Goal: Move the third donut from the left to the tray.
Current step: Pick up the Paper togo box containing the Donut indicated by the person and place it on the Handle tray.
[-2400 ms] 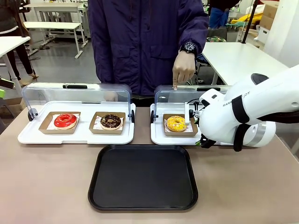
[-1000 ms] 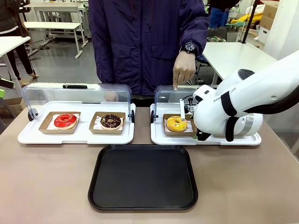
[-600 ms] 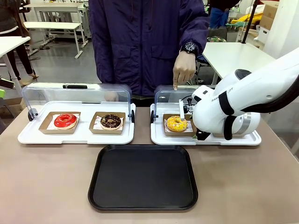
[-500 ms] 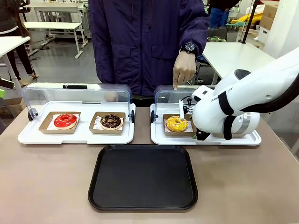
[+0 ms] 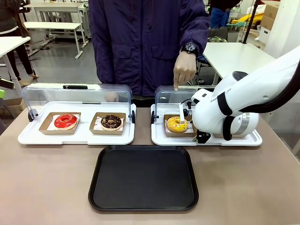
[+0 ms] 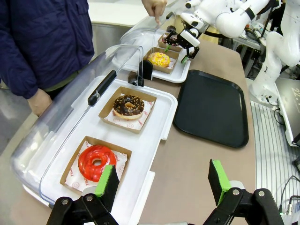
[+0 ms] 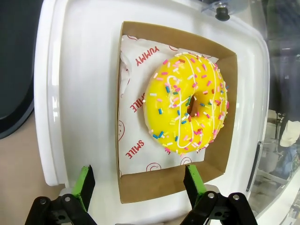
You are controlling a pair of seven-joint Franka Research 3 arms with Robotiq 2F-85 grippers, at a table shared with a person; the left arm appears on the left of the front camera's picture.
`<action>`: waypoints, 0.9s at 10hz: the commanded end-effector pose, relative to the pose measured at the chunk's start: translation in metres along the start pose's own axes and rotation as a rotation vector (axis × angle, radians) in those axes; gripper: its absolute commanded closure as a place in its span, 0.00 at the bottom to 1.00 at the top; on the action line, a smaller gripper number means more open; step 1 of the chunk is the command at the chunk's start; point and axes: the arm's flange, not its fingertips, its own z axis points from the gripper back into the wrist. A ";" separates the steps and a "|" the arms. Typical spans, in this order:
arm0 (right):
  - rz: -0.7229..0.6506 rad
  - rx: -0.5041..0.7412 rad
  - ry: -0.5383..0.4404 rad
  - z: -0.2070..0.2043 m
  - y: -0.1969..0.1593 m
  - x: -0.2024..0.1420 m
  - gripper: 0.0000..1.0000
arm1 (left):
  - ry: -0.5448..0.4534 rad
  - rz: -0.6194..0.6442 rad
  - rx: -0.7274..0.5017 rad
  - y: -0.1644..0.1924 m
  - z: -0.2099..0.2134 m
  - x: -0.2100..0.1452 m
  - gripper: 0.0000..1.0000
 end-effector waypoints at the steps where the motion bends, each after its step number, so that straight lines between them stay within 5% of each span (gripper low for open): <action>1: -0.005 0.014 0.015 0.001 -0.008 0.008 0.07 | 0.017 0.003 -0.009 -0.002 0.001 0.002 0.00; 2: -0.012 0.022 0.010 0.001 -0.008 0.009 0.57 | 0.017 0.003 -0.009 -0.002 0.001 0.002 0.00; 3: -0.018 0.032 0.019 0.001 -0.008 0.009 0.65 | 0.017 0.003 -0.009 -0.002 0.001 0.002 0.00; 4: -0.022 0.038 0.022 0.002 -0.008 0.009 1.00 | 0.017 0.003 -0.009 -0.002 0.001 0.002 0.00; 6: -0.024 0.051 0.040 0.002 -0.008 0.011 1.00 | 0.017 0.003 -0.009 -0.002 0.001 0.002 0.00; 7: -0.025 0.056 0.047 0.003 -0.008 0.011 0.86 | 0.017 0.003 -0.009 -0.002 0.001 0.002 0.00; 9: -0.022 0.066 0.048 0.006 -0.008 0.013 1.00 | 0.017 0.003 -0.009 -0.002 0.001 0.002 0.00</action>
